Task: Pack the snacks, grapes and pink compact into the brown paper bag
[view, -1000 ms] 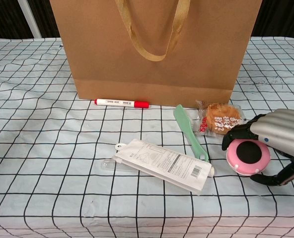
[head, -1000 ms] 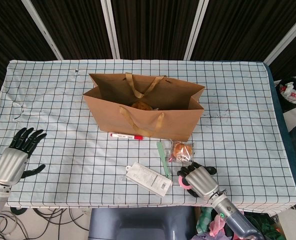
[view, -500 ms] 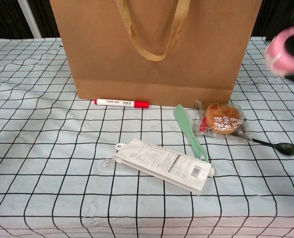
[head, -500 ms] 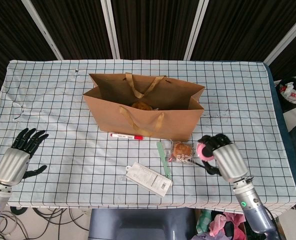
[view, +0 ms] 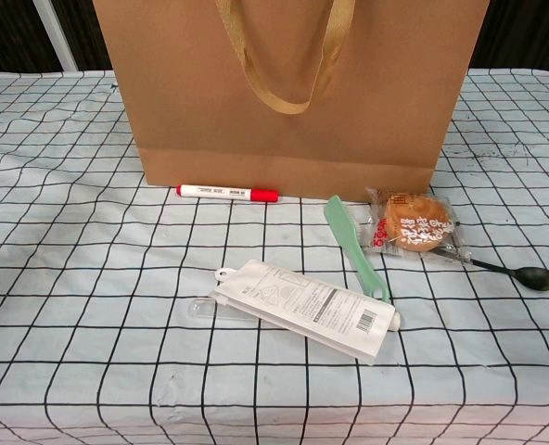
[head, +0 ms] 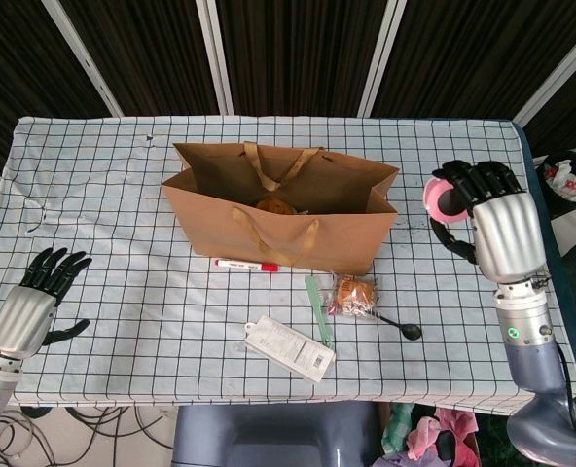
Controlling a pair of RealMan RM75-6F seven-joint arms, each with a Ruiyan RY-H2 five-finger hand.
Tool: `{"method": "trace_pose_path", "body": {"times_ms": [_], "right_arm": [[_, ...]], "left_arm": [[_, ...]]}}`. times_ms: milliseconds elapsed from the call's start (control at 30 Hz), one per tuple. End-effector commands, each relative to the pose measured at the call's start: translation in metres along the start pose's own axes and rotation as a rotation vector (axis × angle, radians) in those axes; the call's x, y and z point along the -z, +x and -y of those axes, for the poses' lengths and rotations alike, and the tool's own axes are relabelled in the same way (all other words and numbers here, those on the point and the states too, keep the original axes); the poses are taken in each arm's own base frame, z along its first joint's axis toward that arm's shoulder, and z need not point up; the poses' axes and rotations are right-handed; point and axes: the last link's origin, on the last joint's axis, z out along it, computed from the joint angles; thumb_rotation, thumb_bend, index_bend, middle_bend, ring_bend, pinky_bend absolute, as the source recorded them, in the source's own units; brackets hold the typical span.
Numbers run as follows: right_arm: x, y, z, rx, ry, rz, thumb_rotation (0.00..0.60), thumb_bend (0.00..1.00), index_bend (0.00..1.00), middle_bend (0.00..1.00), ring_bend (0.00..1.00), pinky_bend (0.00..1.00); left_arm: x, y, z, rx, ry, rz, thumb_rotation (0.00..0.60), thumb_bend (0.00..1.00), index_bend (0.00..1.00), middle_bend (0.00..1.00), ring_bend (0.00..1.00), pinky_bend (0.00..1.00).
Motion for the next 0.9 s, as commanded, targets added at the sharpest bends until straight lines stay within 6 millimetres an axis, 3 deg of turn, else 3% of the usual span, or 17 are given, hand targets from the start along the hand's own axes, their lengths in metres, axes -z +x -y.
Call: {"method": "trace_pose_path", "body": {"times_ms": [33, 433, 667, 900], "right_arm": [[-0.021, -0.001, 0.014, -0.029, 0.035, -0.010, 0.600, 0.36, 0.36, 0.29, 0.37, 0.26], [-0.063, -0.043, 0.054, -0.108, 0.097, 0.122, 0.600, 0.36, 0.36, 0.29, 0.38, 0.26], [-0.073, -0.068, 0.075, -0.069, 0.121, 0.197, 0.600, 0.32, 0.36, 0.26, 0.35, 0.26], [-0.073, -0.077, 0.087, -0.057, 0.102, 0.261, 0.600, 0.19, 0.16, 0.11, 0.23, 0.25]], "left_arm": [[0.000, 0.000, 0.001, 0.000, 0.005, -0.001, 0.600, 0.12, 0.10, 0.09, 0.00, 0.00], [-0.002, 0.001, 0.005, -0.003, 0.022, 0.004, 0.600, 0.12, 0.10, 0.09, 0.00, 0.00], [-0.002, 0.003, 0.011, -0.003, 0.044, 0.003, 0.600, 0.12, 0.10, 0.09, 0.00, 0.00], [0.000, 0.007, 0.014, -0.009, 0.057, -0.010, 0.600, 0.12, 0.08, 0.09, 0.00, 0.00]]}}
